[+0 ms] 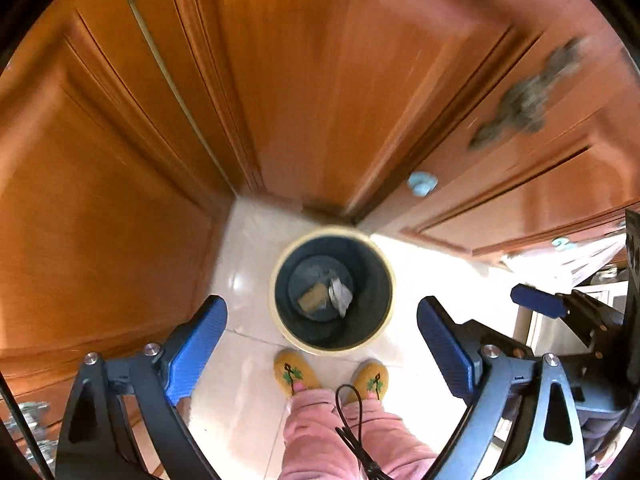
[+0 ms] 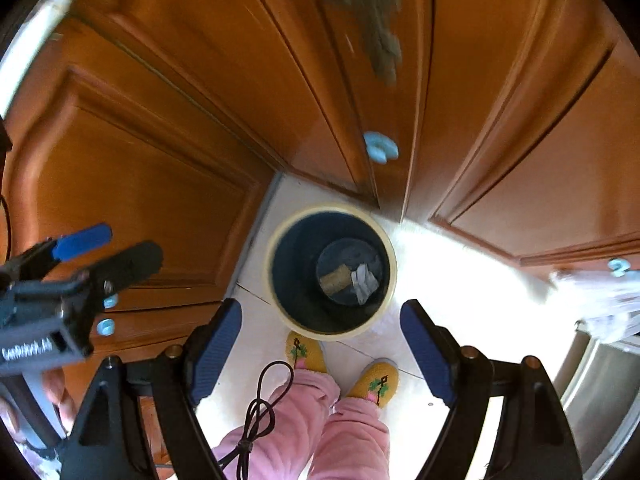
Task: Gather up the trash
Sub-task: 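Raise both tools back toward the counter items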
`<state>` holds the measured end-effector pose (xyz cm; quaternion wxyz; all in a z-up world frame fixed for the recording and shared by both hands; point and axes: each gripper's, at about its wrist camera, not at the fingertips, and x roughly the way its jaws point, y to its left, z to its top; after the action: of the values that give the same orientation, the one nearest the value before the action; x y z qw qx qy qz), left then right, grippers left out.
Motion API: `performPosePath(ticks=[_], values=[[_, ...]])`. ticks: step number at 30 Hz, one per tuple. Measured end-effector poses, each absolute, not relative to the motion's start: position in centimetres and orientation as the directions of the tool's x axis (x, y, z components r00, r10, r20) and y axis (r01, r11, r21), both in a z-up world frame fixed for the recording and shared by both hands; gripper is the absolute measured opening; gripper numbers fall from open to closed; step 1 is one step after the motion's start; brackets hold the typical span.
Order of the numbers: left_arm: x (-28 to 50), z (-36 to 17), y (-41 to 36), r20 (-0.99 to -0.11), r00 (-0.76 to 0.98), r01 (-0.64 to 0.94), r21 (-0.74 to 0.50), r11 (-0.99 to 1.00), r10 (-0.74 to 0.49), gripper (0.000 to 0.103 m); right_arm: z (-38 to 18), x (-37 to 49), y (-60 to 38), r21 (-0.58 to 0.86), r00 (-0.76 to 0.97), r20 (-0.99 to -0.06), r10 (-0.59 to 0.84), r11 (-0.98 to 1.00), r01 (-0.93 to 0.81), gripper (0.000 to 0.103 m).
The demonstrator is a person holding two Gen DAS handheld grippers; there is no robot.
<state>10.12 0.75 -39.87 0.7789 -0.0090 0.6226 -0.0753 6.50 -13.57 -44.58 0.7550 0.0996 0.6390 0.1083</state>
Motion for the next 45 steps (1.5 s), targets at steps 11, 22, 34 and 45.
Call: performPosePath(ticks=[11, 22, 34, 45], values=[[9.4, -19.6, 0.5, -0.898, 0.419, 0.184, -0.059, 0.981, -0.133, 0.095, -25.4, 5.4, -14.3, 0.285, 0.384, -0.871, 0.308, 0.951, -0.115, 0.082], [10.7, -4.6, 1.1, -0.743, 0.660, 0.206, 0.037, 0.978, -0.111, 0.095, -10.1, 6.9, -16.1, 0.282, 0.625, -0.718, 0.308, 0.949, -0.144, 0.082], [16.1, 2.3, 2.0, -0.649, 0.746, 0.244, 0.053, 0.968, -0.152, 0.096, -1.4, 12.0, -16.9, 0.194, 0.722, -0.656, 0.221, 0.974, -0.121, 0.082], [26.4, -1.0, 1.7, -0.697, 0.717, 0.137, 0.130, 0.982, -0.008, 0.096, -2.5, 22.1, -18.7, 0.137, 0.642, -0.736, 0.213, 0.976, -0.167, 0.082]])
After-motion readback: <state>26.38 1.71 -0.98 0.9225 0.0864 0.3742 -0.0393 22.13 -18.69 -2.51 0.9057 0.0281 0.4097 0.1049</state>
